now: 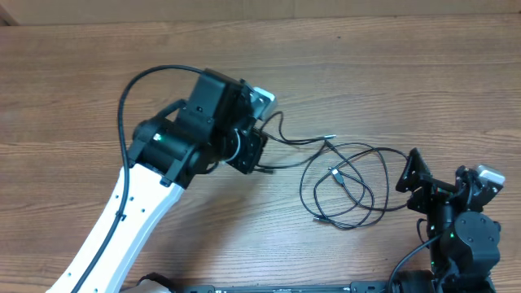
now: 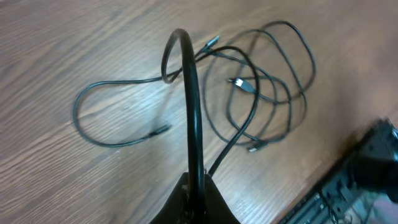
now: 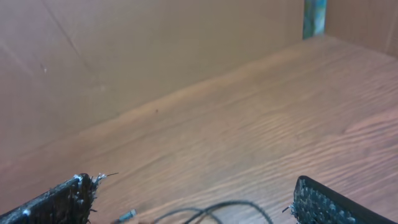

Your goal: Untangle cables

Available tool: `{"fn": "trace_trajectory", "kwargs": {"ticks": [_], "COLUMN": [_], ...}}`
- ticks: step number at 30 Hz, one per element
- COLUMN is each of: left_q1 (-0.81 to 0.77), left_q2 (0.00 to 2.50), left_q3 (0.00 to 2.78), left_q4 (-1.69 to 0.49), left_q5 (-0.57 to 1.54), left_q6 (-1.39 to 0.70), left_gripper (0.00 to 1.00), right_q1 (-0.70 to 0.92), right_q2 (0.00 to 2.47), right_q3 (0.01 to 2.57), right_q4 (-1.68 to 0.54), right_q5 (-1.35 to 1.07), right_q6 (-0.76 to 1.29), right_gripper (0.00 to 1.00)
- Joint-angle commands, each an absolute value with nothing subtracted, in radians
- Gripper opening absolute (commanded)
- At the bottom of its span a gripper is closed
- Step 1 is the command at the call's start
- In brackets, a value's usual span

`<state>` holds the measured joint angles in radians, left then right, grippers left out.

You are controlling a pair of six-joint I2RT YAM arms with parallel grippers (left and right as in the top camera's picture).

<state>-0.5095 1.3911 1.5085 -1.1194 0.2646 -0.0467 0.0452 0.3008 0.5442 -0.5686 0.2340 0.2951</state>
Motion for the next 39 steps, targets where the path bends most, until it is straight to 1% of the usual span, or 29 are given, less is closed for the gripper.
{"fn": "trace_trajectory", "kwargs": {"ticks": [1, 5, 12, 13, 22, 30, 39], "left_q1": [-0.459, -0.39, -0.213, -0.151, 0.15, 0.459, 0.727], "left_q2": [1.372, 1.372, 1.372, 1.372, 1.372, 1.372, 1.372], "left_q3": [1.522, 1.522, 1.522, 1.522, 1.522, 1.522, 1.522], "left_q4": [-1.11, -1.11, -1.11, -1.107, -1.071, -1.016, -1.013], "left_q5": [0.228, 0.212, 0.092, 0.093, 0.094, 0.094, 0.097], "left_q6": [-0.079, -0.099, -0.226, -0.241, -0.321, -0.458, -0.457], "left_gripper": [0.04, 0.04, 0.04, 0.04, 0.04, 0.04, 0.04], "right_q1": [0.038, 0.038, 0.038, 0.038, 0.038, 0.038, 0.038], "right_q2": [0.291, 0.291, 0.291, 0.291, 0.291, 0.291, 0.291], "right_q3": [0.557, 0.557, 0.556, 0.556, 0.556, 0.556, 0.556], "right_q4": [-0.589, -0.617, -0.647, -0.646, -0.674, -0.707, -0.714], "right_q5": [0.179, 0.134, 0.087, 0.071, 0.022, 0.01, -0.056], "right_q6": [0.314, 0.314, 0.318, 0.318, 0.318, 0.318, 0.319], "right_gripper": [1.0, 1.0, 1.0, 1.0, 1.0, 1.0, 1.0]}}
